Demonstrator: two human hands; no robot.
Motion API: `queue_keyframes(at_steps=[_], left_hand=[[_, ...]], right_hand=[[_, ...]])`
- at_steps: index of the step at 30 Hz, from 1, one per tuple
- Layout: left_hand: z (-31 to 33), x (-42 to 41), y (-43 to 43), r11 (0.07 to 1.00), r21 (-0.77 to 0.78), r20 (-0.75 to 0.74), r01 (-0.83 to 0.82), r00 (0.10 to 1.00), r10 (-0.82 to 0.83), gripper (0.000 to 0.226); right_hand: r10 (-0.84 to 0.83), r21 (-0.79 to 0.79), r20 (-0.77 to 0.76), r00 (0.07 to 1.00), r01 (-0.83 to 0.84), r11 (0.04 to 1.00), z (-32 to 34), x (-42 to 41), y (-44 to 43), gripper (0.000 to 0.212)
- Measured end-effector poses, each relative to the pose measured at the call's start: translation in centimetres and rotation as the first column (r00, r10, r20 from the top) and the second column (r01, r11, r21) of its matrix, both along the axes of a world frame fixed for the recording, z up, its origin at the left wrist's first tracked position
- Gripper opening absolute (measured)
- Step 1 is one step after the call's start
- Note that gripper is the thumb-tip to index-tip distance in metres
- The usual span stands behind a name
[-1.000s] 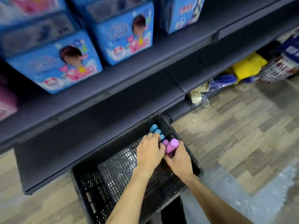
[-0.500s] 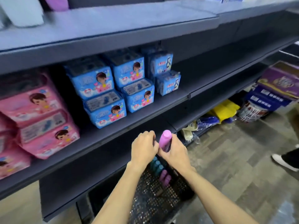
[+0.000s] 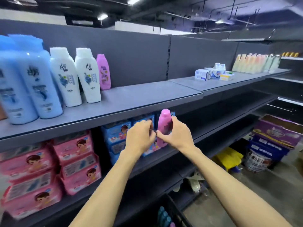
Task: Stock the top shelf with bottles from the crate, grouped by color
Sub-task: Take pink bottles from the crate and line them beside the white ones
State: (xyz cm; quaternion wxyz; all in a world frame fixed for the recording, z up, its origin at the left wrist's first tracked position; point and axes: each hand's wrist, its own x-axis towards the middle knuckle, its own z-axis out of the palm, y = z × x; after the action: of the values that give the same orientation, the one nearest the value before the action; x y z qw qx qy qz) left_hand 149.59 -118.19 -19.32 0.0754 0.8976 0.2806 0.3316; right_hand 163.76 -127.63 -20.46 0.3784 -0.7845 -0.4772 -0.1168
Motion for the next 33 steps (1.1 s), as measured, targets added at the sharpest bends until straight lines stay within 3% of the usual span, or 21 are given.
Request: queue_keyframes(at_steps=[6, 11, 22, 33], left_hand=[[8.6, -2.0, 2.4, 0.987, 0.146, 0.11, -0.062, 0.993, 0.046, 0.013], [12.0, -3.0, 4.3, 0.976, 0.176, 0.133, -0.127, 0.986, 0.104, 0.015], [13.5, -4.2, 8.5, 0.938, 0.196, 0.1, -0.286, 0.957, 0.27, 0.015], [12.5, -2.9, 10.1, 0.932, 0.171, 0.07, -0.318, 0.948, 0.311, 0.013]], right_hand=[[0.037, 0.101, 0.103, 0.994, -0.047, 0.994, 10.8, -0.2, 3.4, 0.053], [0.122, 0.099, 0.124, 0.985, -0.135, 0.986, 15.3, -0.5, 7.2, 0.061], [0.281, 0.009, 0.107, 0.954, -0.283, 0.959, 16.4, -0.1, 15.2, 0.055], [0.355, 0.029, -0.135, 0.925, -0.354, 0.935, 15.6, 1.0, 16.7, 0.062]])
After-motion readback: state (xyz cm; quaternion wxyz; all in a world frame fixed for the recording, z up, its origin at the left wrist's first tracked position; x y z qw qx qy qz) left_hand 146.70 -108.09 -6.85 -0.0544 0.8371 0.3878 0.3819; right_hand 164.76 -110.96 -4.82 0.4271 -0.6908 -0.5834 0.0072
